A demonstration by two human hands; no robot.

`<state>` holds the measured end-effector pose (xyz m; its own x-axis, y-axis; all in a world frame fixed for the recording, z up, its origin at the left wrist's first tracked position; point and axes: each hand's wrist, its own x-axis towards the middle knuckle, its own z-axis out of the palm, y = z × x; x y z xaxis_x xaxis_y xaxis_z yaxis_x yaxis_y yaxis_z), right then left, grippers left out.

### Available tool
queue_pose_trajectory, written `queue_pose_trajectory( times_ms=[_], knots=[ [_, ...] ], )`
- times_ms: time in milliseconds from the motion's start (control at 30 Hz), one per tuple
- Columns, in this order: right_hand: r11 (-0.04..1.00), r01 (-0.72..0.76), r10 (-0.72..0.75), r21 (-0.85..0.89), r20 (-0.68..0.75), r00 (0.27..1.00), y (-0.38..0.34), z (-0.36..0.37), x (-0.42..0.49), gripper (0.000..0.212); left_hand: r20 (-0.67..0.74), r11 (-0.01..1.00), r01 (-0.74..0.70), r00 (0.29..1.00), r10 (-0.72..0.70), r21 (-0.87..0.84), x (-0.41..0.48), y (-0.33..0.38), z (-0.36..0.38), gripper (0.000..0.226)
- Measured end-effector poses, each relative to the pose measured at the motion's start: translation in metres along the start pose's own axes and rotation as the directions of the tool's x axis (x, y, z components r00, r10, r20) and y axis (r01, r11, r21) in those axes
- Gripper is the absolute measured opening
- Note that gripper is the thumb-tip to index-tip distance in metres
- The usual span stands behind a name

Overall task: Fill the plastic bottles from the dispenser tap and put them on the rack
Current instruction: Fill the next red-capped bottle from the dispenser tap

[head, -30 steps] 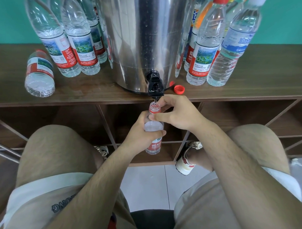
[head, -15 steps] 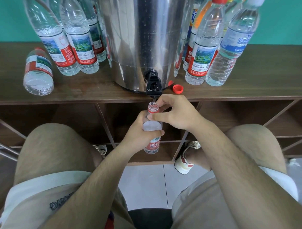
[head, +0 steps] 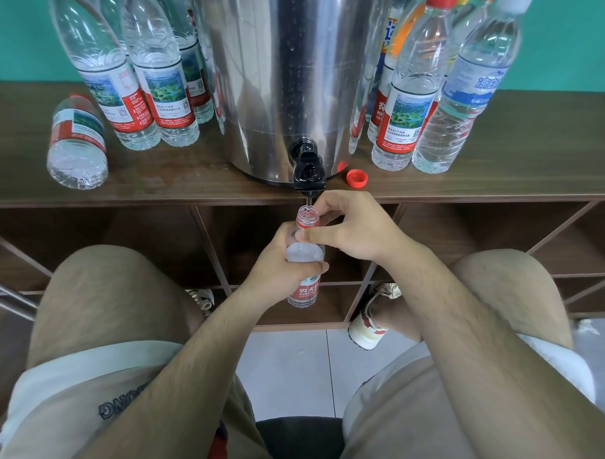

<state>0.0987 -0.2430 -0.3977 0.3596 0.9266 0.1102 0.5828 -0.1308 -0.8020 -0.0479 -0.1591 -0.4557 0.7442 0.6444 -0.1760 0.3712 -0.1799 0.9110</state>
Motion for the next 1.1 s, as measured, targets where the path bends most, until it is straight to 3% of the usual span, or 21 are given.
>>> queue_pose_trajectory(
  times_ms=[1100],
  knots=[
    [1.0, -0.004, 0.004, 0.009, 0.003, 1.0, 0.0044, 0.0022, 0.0013, 0.024, 0.004, 0.999, 0.018, 1.0, -0.018, 0.041, -0.0017, 0.0035, -0.0001, 0.076]
  ],
)
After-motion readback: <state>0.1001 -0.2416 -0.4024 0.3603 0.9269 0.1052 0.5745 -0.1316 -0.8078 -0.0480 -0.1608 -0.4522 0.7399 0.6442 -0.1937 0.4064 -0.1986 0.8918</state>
